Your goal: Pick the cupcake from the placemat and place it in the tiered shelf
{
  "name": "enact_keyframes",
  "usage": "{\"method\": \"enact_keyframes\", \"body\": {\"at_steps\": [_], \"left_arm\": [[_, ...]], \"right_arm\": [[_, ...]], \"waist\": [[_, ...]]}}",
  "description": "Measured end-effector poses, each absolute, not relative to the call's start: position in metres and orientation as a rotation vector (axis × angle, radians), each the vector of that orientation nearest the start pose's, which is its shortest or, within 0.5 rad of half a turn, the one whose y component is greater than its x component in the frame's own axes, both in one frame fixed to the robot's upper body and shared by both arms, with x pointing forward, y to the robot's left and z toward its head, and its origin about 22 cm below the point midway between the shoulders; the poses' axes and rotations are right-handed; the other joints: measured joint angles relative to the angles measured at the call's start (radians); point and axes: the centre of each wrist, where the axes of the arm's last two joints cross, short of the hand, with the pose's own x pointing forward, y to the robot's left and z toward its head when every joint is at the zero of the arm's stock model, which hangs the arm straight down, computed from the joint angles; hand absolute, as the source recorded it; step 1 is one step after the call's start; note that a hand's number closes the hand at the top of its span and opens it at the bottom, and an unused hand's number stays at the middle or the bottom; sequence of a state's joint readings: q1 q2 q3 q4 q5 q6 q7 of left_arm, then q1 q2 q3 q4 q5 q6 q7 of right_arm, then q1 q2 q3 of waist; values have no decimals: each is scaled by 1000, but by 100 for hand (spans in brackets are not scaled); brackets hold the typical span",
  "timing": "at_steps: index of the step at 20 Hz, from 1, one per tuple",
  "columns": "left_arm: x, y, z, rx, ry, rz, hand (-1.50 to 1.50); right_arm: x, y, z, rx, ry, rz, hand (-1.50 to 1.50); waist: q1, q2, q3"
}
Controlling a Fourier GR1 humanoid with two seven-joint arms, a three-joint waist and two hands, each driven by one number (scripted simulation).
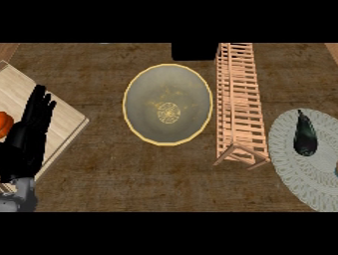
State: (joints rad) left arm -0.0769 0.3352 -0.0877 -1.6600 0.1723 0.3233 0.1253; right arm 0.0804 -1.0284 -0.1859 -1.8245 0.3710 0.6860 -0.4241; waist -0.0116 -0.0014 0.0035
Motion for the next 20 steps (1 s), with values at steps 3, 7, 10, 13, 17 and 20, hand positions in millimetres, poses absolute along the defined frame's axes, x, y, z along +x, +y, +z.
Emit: {"method": "enact_keyframes", "body": {"at_steps": [3,7,10,13,17,20], "left_arm": [[259,271,55,252,-1602,49,0],[259,269,58,246,-1603,40,0],[261,269,61,238,-1603,39,0],[260,271,63,242,-1603,37,0],[255,269,61,241,-1605,35,0],[253,269,58,239,-1604,34,0]], "right_arm": [[215,-407,184,-497,-1285,1679,-150],[214,-420,158,-585,-1199,1742,-150],[216,-432,136,-607,-1181,1743,-150],[222,-436,126,-606,-1179,1737,-150],[226,-452,113,-592,-1183,1735,-150],[232,-456,101,-593,-1176,1735,-150]], "waist": [[2,1,-1],[10,2,-2],[13,2,-2],[14,2,-3],[15,2,-3],[15,2,-3]]}}
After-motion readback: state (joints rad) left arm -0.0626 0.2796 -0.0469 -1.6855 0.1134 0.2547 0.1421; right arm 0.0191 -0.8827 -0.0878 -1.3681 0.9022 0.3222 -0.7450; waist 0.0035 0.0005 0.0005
